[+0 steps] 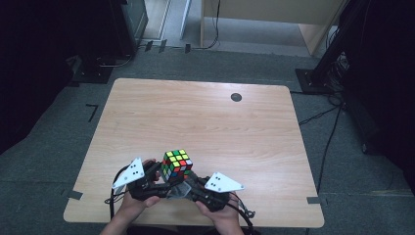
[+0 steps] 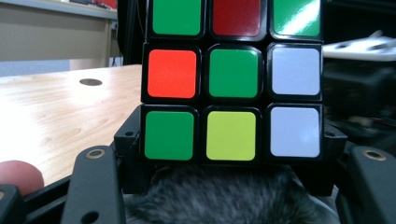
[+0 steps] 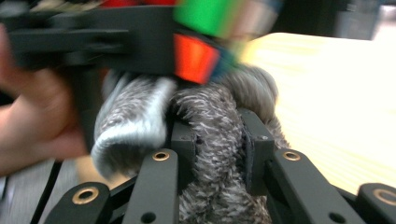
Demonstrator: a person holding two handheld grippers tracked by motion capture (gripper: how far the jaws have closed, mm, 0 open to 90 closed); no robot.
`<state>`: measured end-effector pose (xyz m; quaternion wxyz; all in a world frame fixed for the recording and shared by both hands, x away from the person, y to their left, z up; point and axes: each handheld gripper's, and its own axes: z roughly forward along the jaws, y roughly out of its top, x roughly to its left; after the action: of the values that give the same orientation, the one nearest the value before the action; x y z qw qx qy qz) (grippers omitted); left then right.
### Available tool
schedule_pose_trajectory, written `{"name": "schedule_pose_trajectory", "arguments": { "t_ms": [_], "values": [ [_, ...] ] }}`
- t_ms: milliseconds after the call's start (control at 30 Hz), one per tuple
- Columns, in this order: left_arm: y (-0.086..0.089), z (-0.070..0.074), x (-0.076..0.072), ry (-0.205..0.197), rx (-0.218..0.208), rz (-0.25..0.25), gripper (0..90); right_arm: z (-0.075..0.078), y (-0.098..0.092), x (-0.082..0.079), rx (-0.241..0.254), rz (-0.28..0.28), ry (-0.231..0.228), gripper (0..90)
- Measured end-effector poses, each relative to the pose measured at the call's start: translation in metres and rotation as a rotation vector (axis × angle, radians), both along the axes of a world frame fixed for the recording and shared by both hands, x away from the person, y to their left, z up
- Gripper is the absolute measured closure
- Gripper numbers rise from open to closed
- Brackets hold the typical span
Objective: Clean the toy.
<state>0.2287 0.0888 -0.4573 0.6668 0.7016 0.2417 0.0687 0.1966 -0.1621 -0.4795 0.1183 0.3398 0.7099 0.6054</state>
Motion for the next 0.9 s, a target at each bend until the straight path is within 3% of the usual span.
{"name": "schedule_pose_trajectory", "arguments": {
  "t_ms": [100,167,267,333,367,467,567,667,700,767,800,900],
  "values": [
    [0.002,0.002,0.000,0.001,0.000,0.001,34.0,-0.004,-0.013,0.005,0.048,-0.091,0.040,72.6],
    [0.001,0.001,0.000,0.001,0.001,0.002,34.0,-0.008,-0.016,0.007,0.057,-0.108,0.061,72.6],
    [-0.003,0.001,-0.001,-0.001,0.008,0.001,34.0,-0.009,-0.003,0.004,0.020,-0.010,0.065,72.0],
    [-0.005,-0.001,-0.001,-0.006,0.038,0.006,34.0,-0.009,0.012,-0.001,-0.012,0.093,0.064,71.8],
    [-0.006,-0.001,-0.002,-0.011,0.054,0.007,34.0,-0.008,0.017,-0.003,-0.017,0.111,0.048,71.8],
    [-0.004,-0.001,-0.002,-0.017,0.049,0.015,34.0,-0.004,0.011,-0.001,0.071,0.101,0.074,72.2],
    [-0.001,0.001,-0.001,-0.023,0.028,0.024,34.0,-0.005,-0.008,0.005,0.097,0.005,0.084,72.5],
    [0.003,0.002,0.001,-0.023,0.038,0.036,34.0,-0.007,-0.030,0.011,0.126,-0.151,0.103,72.4],
    [0.003,0.001,0.001,-0.017,0.036,0.040,34.0,-0.008,-0.035,0.013,0.074,-0.217,0.093,71.8],
    [0.003,0.000,0.003,-0.016,0.040,0.046,34.0,-0.009,-0.043,0.016,-0.131,-0.354,0.051,70.6],
    [0.003,0.000,0.003,-0.019,0.048,0.049,34.0,-0.010,-0.048,0.017,-0.185,-0.401,0.045,70.4],
    [0.001,-0.002,0.003,-0.031,0.081,0.061,34.0,-0.011,-0.065,0.021,-0.252,-0.493,0.039,70.3]
  ]
}}
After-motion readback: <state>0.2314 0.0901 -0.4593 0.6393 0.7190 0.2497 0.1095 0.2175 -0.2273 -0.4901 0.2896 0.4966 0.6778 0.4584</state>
